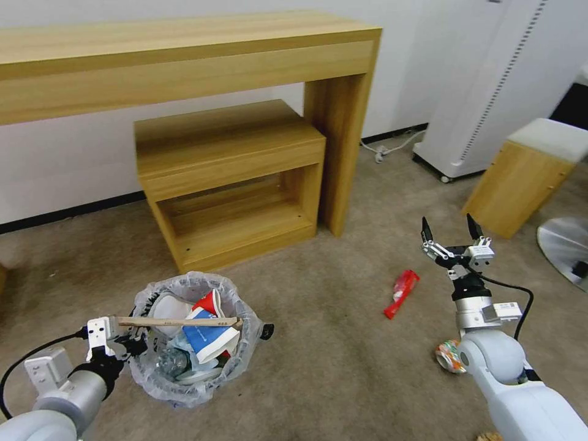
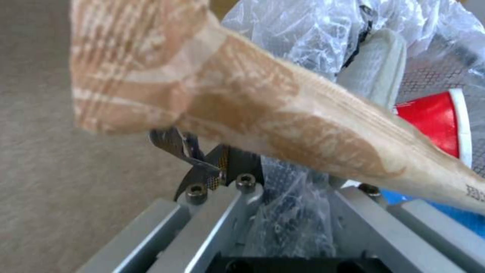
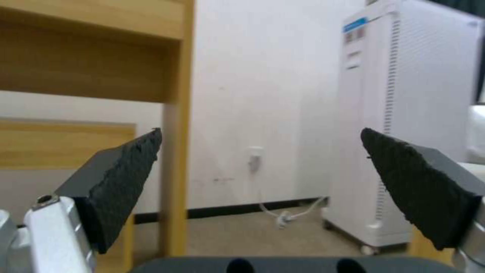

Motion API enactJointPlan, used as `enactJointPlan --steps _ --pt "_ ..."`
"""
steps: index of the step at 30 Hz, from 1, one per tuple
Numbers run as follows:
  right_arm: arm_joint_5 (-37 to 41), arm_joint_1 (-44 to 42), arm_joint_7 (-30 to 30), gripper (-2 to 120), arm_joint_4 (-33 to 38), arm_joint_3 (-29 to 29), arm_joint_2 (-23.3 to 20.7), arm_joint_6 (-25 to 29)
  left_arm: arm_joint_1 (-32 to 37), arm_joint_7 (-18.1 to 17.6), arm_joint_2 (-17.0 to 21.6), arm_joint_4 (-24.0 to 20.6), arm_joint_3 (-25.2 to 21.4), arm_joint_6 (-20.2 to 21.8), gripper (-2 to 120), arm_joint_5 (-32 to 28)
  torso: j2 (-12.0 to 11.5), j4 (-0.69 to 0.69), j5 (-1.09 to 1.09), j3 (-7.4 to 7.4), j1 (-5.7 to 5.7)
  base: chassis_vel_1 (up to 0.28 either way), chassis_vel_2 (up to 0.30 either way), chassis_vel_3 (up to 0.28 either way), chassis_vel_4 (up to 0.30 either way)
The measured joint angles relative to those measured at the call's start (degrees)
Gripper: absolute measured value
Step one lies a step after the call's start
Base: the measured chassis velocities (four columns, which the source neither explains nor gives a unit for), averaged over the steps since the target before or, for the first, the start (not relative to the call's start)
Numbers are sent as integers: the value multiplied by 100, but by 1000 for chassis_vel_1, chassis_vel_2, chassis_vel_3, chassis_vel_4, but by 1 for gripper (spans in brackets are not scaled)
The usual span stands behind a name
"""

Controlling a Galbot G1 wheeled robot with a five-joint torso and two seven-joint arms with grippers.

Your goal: Pick up the trash bin and place the garbage on the floor into it.

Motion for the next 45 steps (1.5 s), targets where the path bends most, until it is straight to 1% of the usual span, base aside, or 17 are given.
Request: enactJointPlan --steps 10,22,29,33,36,40,45 --pt "2 -13 -28 100 -48 12 -8 97 15 9 -52 -11 2 -19 1 37 0 -2 0 0 0 -113 -109 -111 -116" --pt "11 -58 -80 100 -44 -15 66 127 26 12 -56 -23 -31 -28 1 44 0 0 0 0 0 -113 -117 -120 -120" --pt "4 -52 -125 100 -36 -14 70 195 10 19 -59 -5 -33 -104 1 118 0 -3 0 0 0 -123 -111 -118 -111" --pt "3 -49 -164 100 -35 -15 69 228 10 23 -63 6 -35 -118 1 132 0 -1 0 0 0 -60 -31 -43 -42" --pt "4 -61 -192 100 -21 -13 73 265 11 26 -63 9 -42 -118 1 134 0 3 0 0 0 0 0 0 0" --pt "4 -161 -207 100 20 51 48 271 8 37 -79 10 -20 -119 1 157 0 0 0 0 0 0 0 0 0" --pt "-66 -271 -244 100 38 198 35 337 -9 46 -139 2 38 -119 1 230 0 1 0 0 0 0 0 0 0"
